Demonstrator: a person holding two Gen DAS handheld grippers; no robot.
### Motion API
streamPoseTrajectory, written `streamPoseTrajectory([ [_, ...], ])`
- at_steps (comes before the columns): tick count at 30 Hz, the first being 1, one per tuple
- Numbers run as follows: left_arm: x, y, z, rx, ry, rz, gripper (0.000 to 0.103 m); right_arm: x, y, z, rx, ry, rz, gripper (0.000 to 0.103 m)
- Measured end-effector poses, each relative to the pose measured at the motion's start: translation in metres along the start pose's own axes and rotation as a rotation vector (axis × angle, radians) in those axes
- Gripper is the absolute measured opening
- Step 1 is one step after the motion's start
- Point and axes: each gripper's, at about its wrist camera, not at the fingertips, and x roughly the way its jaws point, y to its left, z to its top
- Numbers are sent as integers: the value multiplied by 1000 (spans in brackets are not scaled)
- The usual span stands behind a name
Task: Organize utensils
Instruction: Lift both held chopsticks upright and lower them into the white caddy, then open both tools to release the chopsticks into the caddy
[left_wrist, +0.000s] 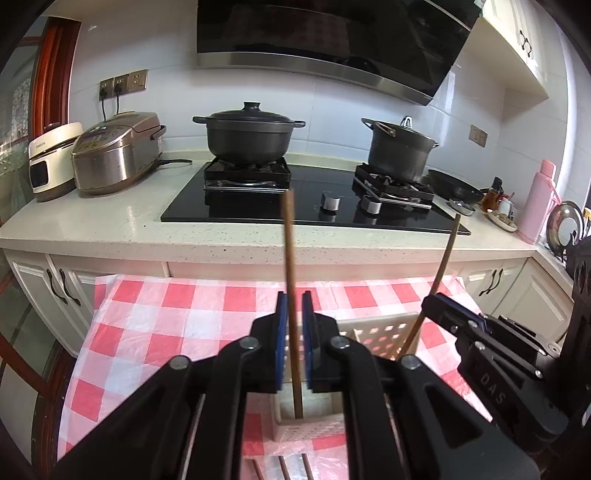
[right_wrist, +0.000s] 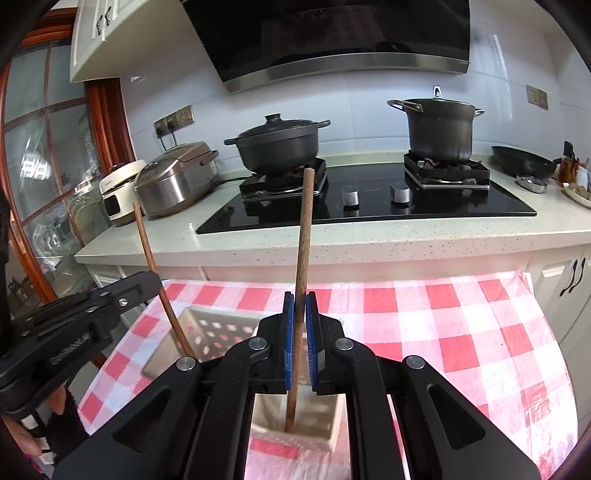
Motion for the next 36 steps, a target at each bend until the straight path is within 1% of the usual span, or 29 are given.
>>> streamPoseTrajectory([
  [1, 2, 1, 1, -4, -4, 5, 26, 3, -2, 2, 0, 6, -2, 9],
  [2, 3, 4, 2, -9, -12, 12, 31, 6, -2, 3, -2, 6, -4, 10],
  [3, 2, 5, 3, -11, -19, 18, 40, 8, -3, 4, -5, 3, -7, 10],
  [4, 4, 8, 5, -17, -27, 31, 44, 9, -3, 5, -11, -1, -11, 11],
  [5, 4, 10, 6, -26, -30, 39, 48, 11, -3, 6, -17, -1, -17, 14],
  [7, 3, 15, 7, -42, -31, 44, 51, 13, -6, 8, -13, 2, -31, 30],
  [8, 1, 18, 7, -47, -34, 49, 52, 12, -9, 8, -4, 0, -29, 44],
  [9, -1, 21, 6, -49, -39, 57, 55, 9, -11, 7, 8, -7, -22, 47],
  [10, -4, 22, 5, -52, -45, 65, 57, 6, -12, 6, 11, -9, -21, 47],
  [14, -19, 32, -2, -70, -75, 107, 75, -10, -15, 0, 4, -22, -38, 47],
  [16, -32, 37, -10, -82, -110, 143, 89, -23, -15, -5, -2, -35, -48, 47],
  [17, -37, 39, -14, -84, -122, 155, 92, -30, -16, -9, -7, -42, -56, 47],
  [18, -45, 41, -20, -84, -140, 177, 97, -35, -16, -12, -9, -44, -59, 47],
  [21, -60, 45, -38, -73, -167, 222, 98, -48, -18, -27, -3, -37, -67, 47],
  [25, -71, 49, -64, -54, -161, 272, 98, -61, -19, -54, 11, -9, -86, 47],
  [29, -72, 49, -92, -23, -114, 286, 98, -67, -22, -84, 27, 29, -108, 47],
  [36, -67, 56, -134, -44, -33, 291, 98, -70, -29, -129, 61, 111, -144, 47],
])
